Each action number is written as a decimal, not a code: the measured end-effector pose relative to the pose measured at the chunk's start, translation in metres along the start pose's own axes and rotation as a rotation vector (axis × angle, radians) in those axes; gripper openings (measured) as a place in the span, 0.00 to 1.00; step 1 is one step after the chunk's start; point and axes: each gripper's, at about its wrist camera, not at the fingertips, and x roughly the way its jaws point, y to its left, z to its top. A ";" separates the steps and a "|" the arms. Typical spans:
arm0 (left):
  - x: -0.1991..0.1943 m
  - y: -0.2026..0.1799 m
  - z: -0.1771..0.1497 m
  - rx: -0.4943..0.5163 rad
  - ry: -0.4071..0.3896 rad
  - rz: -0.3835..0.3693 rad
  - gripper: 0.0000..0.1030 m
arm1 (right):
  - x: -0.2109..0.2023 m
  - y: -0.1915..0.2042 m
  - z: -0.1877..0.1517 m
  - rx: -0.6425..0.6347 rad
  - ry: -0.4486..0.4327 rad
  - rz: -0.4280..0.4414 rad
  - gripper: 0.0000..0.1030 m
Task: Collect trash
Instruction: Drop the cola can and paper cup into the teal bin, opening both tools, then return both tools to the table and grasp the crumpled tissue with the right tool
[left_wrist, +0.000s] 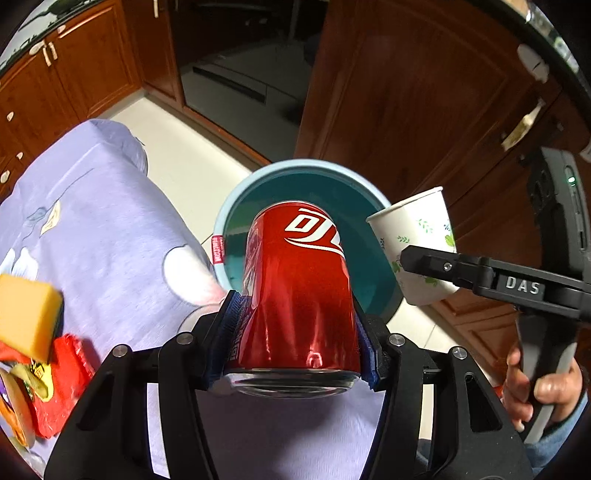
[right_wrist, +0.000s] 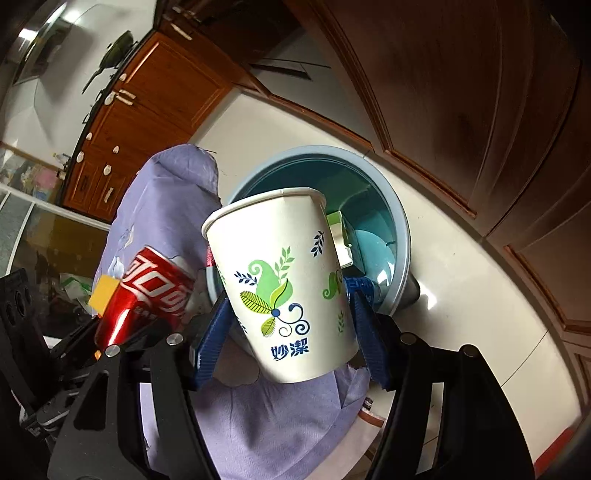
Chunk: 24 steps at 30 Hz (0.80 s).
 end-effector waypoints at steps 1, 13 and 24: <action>0.005 -0.002 0.004 0.004 0.005 0.011 0.59 | 0.002 -0.002 0.001 0.008 -0.001 -0.002 0.61; 0.004 0.008 -0.002 -0.040 0.031 0.011 0.64 | 0.019 -0.004 0.004 0.010 0.028 -0.005 0.66; -0.020 0.012 -0.016 -0.065 -0.029 0.030 0.86 | 0.004 0.006 -0.002 0.013 0.010 -0.075 0.79</action>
